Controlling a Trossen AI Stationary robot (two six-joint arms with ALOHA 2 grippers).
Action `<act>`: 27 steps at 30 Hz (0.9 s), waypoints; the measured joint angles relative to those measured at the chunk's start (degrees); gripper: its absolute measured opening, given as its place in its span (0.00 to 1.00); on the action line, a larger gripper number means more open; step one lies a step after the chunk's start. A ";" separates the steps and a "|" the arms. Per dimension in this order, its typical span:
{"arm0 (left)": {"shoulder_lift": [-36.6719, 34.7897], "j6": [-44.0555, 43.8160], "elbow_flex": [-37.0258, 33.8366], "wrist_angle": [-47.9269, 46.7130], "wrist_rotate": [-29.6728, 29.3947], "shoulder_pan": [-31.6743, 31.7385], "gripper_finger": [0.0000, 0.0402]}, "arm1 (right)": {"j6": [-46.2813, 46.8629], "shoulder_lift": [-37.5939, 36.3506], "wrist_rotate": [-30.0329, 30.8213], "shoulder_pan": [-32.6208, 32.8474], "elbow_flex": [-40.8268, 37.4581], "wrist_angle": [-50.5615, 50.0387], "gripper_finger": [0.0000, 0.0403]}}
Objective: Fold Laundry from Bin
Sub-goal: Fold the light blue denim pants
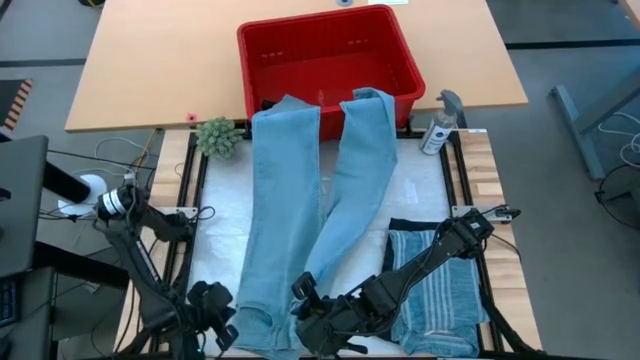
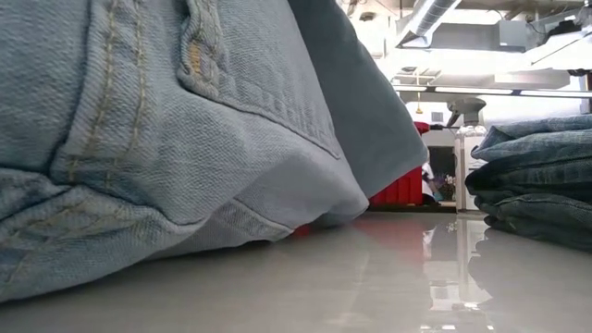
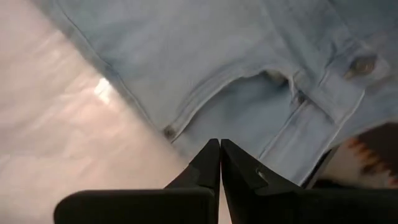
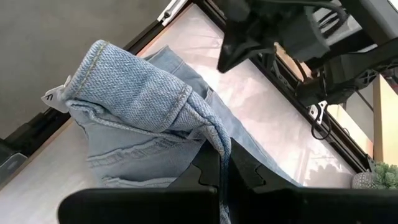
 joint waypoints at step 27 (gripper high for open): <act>0.11 7.62 -16.42 22.76 -3.35 7.56 0.00 | -5.43 0.22 -11.85 -3.68 -0.04 10.58 0.07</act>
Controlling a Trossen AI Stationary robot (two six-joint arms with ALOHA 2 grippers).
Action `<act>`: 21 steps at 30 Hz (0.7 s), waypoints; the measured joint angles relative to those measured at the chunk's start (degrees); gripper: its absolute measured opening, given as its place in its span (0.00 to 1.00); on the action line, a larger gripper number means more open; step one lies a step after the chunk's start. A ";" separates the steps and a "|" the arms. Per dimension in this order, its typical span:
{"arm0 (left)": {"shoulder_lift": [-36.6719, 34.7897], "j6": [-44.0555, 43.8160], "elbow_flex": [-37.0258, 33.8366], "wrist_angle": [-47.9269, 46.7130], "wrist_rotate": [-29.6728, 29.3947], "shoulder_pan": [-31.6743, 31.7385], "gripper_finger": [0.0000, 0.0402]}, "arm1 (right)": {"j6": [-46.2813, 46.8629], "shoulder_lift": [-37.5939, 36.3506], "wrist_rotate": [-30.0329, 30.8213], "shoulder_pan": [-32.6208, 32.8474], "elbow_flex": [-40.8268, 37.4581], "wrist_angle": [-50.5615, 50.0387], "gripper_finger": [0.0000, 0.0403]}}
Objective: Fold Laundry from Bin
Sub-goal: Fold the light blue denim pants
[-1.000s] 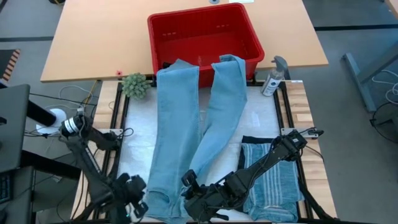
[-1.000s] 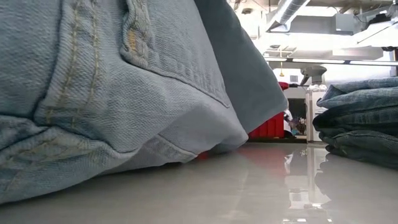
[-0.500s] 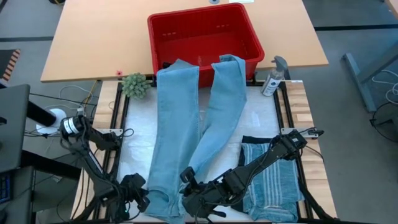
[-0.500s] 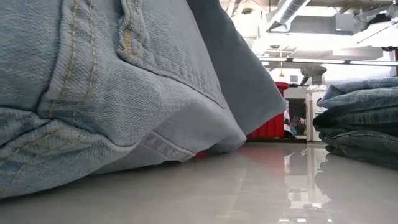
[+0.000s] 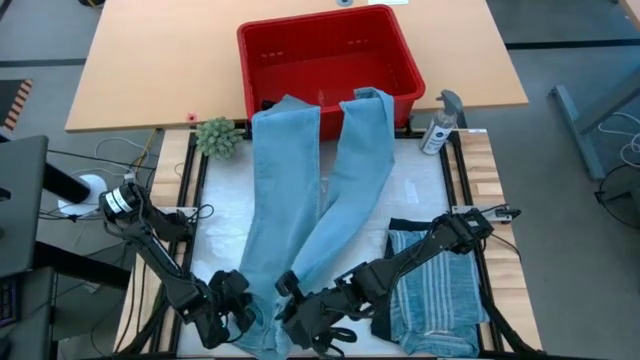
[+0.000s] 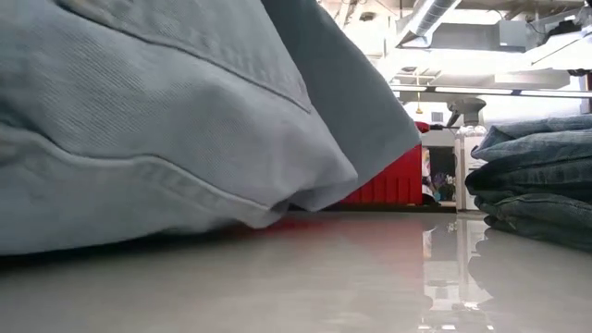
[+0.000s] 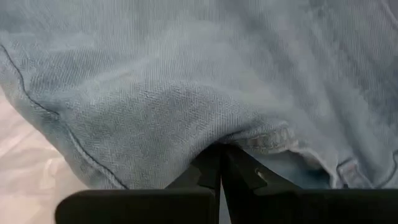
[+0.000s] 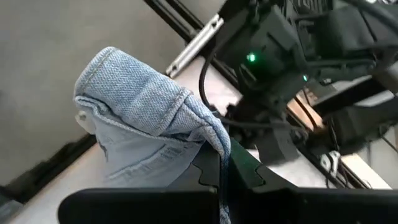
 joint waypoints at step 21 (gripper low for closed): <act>-0.07 0.80 0.00 0.10 -1.30 1.30 0.00 | -0.54 7.54 -22.93 -6.09 0.04 18.05 0.07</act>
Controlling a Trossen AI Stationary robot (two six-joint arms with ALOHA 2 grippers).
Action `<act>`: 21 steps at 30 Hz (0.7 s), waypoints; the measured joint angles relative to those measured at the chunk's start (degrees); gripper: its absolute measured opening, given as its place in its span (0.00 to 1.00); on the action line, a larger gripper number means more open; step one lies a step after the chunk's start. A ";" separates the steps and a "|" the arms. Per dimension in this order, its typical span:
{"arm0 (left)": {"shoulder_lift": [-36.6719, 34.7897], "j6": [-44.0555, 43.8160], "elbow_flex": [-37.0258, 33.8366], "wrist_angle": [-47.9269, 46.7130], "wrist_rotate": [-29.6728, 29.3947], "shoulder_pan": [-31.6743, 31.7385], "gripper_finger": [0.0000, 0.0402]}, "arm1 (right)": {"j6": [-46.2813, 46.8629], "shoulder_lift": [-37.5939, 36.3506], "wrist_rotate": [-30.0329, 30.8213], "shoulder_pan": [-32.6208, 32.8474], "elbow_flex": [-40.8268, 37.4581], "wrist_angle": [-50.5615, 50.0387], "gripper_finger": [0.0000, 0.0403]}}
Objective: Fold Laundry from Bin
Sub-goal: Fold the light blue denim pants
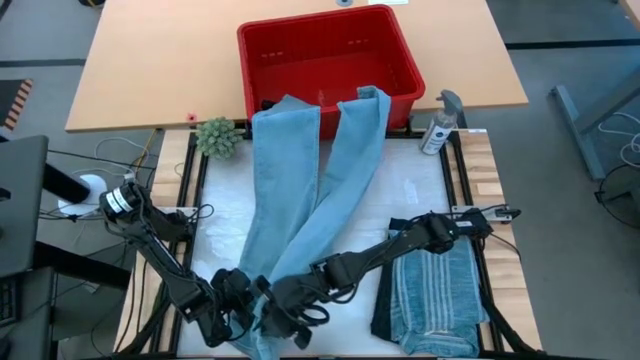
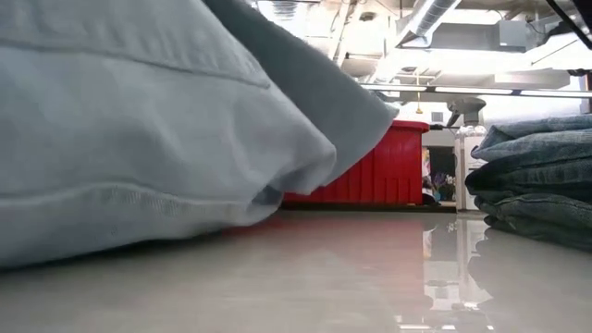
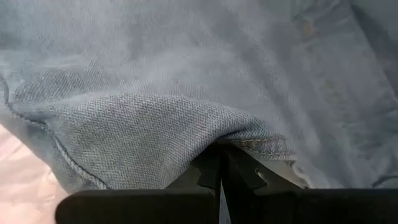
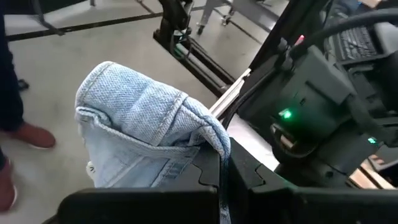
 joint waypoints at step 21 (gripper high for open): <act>0.00 1.77 0.00 0.10 0.64 1.51 0.00 | 1.45 6.49 -7.42 -2.37 0.00 4.52 0.07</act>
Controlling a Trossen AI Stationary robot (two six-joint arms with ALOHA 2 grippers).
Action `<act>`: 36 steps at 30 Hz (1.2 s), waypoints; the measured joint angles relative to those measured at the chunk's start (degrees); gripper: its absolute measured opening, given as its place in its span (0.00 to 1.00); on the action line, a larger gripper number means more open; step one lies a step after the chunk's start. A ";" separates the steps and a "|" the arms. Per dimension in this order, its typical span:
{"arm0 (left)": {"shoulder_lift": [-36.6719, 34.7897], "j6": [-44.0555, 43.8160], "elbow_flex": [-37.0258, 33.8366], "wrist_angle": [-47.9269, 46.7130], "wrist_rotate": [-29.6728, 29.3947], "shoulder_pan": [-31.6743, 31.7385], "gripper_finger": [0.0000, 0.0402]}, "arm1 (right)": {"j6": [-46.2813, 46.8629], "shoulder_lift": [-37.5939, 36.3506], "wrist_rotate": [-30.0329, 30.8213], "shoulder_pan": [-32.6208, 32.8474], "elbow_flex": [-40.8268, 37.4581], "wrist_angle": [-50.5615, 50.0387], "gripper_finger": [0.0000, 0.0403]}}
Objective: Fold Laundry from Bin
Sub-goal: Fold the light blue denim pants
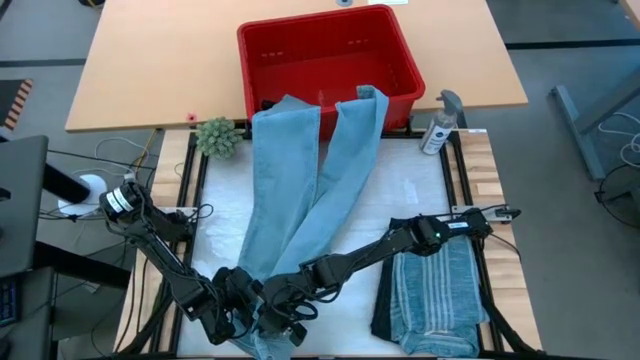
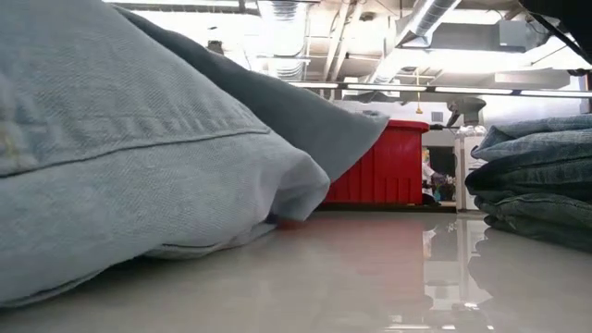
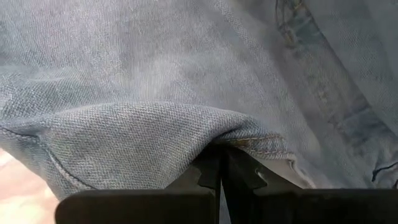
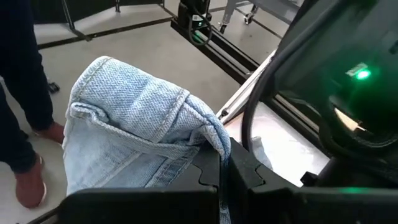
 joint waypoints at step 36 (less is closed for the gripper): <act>-16.88 -10.84 -0.02 -26.83 10.43 -6.05 0.00 | 6.95 -0.02 1.08 -1.50 0.00 -3.68 0.09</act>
